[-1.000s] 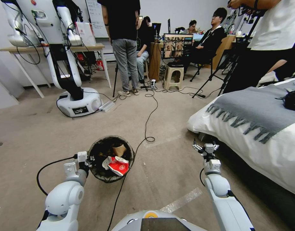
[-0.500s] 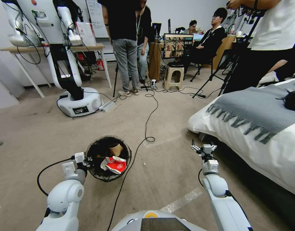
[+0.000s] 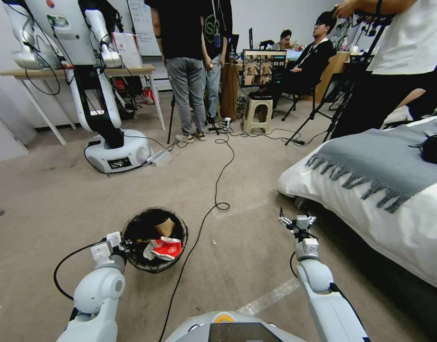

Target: Pick up the trash bin, then pick up the garbage from the floor and place it into the trash bin.

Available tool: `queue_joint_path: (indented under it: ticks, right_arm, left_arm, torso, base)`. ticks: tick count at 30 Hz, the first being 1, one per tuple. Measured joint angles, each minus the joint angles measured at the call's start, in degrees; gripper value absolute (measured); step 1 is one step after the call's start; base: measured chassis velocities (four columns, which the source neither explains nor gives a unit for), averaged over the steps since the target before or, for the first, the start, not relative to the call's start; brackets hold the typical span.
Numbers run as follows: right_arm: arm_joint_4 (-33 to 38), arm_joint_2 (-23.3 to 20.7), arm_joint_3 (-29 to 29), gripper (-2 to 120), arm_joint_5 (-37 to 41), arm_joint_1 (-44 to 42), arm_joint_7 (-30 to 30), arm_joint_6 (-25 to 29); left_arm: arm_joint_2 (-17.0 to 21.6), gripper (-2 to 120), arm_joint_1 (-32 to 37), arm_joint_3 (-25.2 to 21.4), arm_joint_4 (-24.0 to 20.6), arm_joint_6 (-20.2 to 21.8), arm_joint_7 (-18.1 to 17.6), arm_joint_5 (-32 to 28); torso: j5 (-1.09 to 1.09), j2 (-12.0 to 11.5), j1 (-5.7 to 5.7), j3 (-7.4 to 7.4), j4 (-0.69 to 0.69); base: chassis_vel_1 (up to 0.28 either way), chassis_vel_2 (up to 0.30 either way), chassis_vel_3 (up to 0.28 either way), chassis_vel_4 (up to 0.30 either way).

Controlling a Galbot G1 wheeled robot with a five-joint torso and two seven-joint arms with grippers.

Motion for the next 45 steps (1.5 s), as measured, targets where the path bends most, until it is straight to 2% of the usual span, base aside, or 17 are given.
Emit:
queue_joint_path:
  ticks: [7,10,12,14,19,21,26,28,32,34,36,38,39,41,42,43,45]
  right_arm:
    - [-0.09,0.25,-0.49,100,-0.34,-0.06,0.07,0.01]
    - [-0.10,0.41,-0.70,100,-0.50,-0.20,0.10,0.01]
    - [-0.01,0.43,-0.90,100,-0.59,-0.43,0.11,0.01]
    - [0.04,0.40,-0.94,100,-0.59,-0.47,0.11,0.02]
    - [0.02,0.22,-0.85,100,-0.59,-0.49,0.11,0.02]
    - [0.01,0.22,-0.83,100,-0.59,-0.49,0.12,0.02]
    - [0.01,0.30,-0.97,100,-0.55,-0.48,0.20,0.02]
    - [0.03,0.44,-1.33,100,-0.34,-0.34,0.79,0.04]
    - [0.03,0.60,-1.57,100,-0.17,-0.31,1.05,0.40]
    - [0.02,0.86,-1.80,100,0.03,-0.36,1.66,1.36]
    - [0.03,0.94,-1.84,100,0.09,-0.39,1.90,1.58]
    - [0.40,1.33,-1.92,100,0.10,-0.67,3.37,3.37]
    - [0.40,1.33,-1.92,100,0.10,-0.67,3.37,3.37]
    - [0.44,1.67,-1.96,100,0.10,-0.77,4.29,5.32]
    - [0.45,2.01,-1.96,100,0.10,-0.89,4.79,6.61]
    - [0.45,2.01,-1.96,100,0.10,-0.89,4.79,6.61]
    - [0.74,2.62,-1.85,100,0.10,-1.71,5.28,8.06]
  left_arm:
    - [-0.04,0,-0.18,-0.09,1.08,0.00,-0.58,0.05]
    - [-0.03,6,-0.19,-0.21,1.22,-0.01,-0.55,0.10]
    - [0.11,17,-0.20,-0.27,1.52,-0.02,-0.45,0.23]
    - [0.11,21,-0.20,-0.23,1.60,-0.02,-0.44,0.30]
    - [-0.12,39,-0.18,-0.14,1.29,-0.02,-0.31,0.75]
    - [-0.14,50,0.07,-0.14,-0.47,-0.02,0.15,2.17]
    - [-0.02,64,0.48,-0.21,-5.27,-0.02,1.13,4.74]
    - [0.31,76,0.85,-0.28,-9.68,-0.03,1.62,6.07]
    - [0.56,85,1.30,-0.30,-11.83,-0.03,2.73,7.30]
    - [0.60,96,2.11,0.01,-13.23,-0.43,4.37,10.27]
    - [0.54,98,2.30,0.13,-13.36,-1.24,4.91,11.39]
    - [0.06,100,3.21,1.04,-13.46,-7.90,7.90,15.40]
    - [0.06,100,3.21,1.04,-13.46,-7.90,7.90,15.40]
    - [-0.36,100,3.62,1.87,-11.37,-18.55,10.81,18.68]
    - [-0.82,100,3.82,2.22,-9.30,-26.01,13.22,22.37]
    - [-0.82,100,3.82,2.22,-9.30,-26.01,13.22,22.37]
    - [-2.11,100,4.53,2.89,-5.84,-33.93,14.18,26.48]
  torso:
    - [0.00,0.00,0.00,0.00,0.01]
    - [0.00,0.00,0.00,0.00,0.01]
    - [0.01,0.00,0.00,0.00,0.00]
    - [0.01,0.00,0.00,0.00,0.01]
    - [0.00,0.00,0.00,0.00,0.01]
    - [0.00,0.00,0.00,0.00,0.01]
    - [0.02,0.00,0.00,0.00,0.00]
    - [0.02,0.00,0.00,0.00,0.00]
    - [0.00,0.00,0.00,0.00,0.01]
    - [0.01,0.00,0.00,0.00,0.01]
    - [0.00,0.00,0.00,0.00,0.01]
    - [0.01,0.00,0.00,0.00,0.02]
    - [0.01,0.00,0.00,0.00,0.02]
    - [-0.01,0.00,0.00,0.00,0.02]
    - [0.01,0.00,0.00,-0.01,-0.01]
    - [0.01,0.00,0.00,-0.01,-0.01]
    - [-0.02,0.00,0.00,0.00,0.01]
  base:
    - [0.000,0.000,0.000,0.000]
    - [0.000,0.000,0.000,0.000]
    - [0.000,0.000,0.000,0.000]
    - [0.000,0.000,0.000,0.000]
    - [0.000,0.000,0.000,0.000]
    - [0.000,0.000,0.000,0.000]
    - [0.000,0.000,0.000,0.000]
    - [0.000,0.000,0.000,0.000]
    - [0.000,0.000,0.000,0.000]
    - [0.000,0.000,0.000,0.000]
    - [0.000,0.000,0.000,0.000]
    - [0.000,0.000,0.000,0.000]
    - [0.000,0.000,0.000,0.000]
    - [0.000,0.000,0.000,0.000]
    - [0.000,0.000,0.000,0.000]
    - [0.000,0.000,0.000,0.000]
    - [0.000,0.000,0.000,0.000]
